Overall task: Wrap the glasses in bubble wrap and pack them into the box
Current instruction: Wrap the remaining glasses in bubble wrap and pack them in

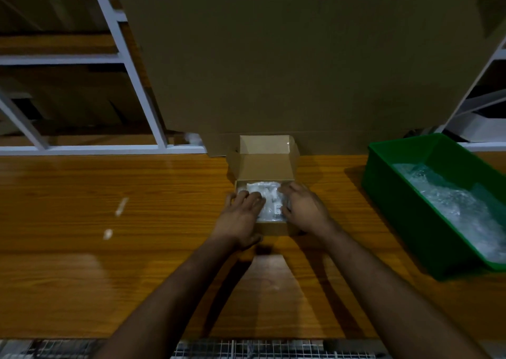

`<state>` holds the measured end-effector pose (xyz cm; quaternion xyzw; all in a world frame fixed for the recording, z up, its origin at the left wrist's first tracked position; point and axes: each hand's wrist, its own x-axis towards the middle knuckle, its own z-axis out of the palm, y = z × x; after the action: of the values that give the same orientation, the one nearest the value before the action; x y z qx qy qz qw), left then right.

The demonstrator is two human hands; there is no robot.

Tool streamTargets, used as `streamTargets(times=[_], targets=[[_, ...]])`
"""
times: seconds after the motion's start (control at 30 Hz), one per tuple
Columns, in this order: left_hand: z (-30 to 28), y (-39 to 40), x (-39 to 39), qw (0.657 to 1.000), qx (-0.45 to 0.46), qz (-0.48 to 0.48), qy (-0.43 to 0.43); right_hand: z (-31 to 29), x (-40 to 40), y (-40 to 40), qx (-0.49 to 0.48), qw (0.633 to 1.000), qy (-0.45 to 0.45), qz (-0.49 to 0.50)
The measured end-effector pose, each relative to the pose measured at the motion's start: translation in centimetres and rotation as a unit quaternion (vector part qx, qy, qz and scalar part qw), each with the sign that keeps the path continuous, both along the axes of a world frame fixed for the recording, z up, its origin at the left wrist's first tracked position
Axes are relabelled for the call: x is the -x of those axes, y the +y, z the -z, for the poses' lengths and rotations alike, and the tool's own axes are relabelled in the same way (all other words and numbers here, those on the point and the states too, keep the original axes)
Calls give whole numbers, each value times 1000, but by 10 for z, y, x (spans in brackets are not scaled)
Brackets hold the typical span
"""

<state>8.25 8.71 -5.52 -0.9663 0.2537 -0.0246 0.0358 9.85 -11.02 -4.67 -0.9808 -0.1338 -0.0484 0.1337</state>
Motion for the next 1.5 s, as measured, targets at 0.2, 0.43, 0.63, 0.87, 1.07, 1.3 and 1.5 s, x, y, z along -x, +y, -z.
streamTargets(times=[0.2,0.43,0.63,0.87,1.07,1.3,1.5], targets=[[-1,-12,-4,999,14,33,-26,-2,4,13,56,997,-23,-43],[7,-12,13,998,45,18,-34,-3,-5,21,147,989,-16,-20],[5,-16,16,999,45,2,-18,-5,-8,22,135,987,82,-18],[-5,-31,7,999,32,-8,36,-23,-24,15,38,996,68,-52],[-14,-13,-1,944,302,-58,119,-18,-26,29,85,993,62,-47],[-5,-4,-40,985,132,-101,41,-14,-27,51,155,984,88,4],[-9,-8,-48,990,77,-117,32,-17,-34,47,106,986,127,21]])
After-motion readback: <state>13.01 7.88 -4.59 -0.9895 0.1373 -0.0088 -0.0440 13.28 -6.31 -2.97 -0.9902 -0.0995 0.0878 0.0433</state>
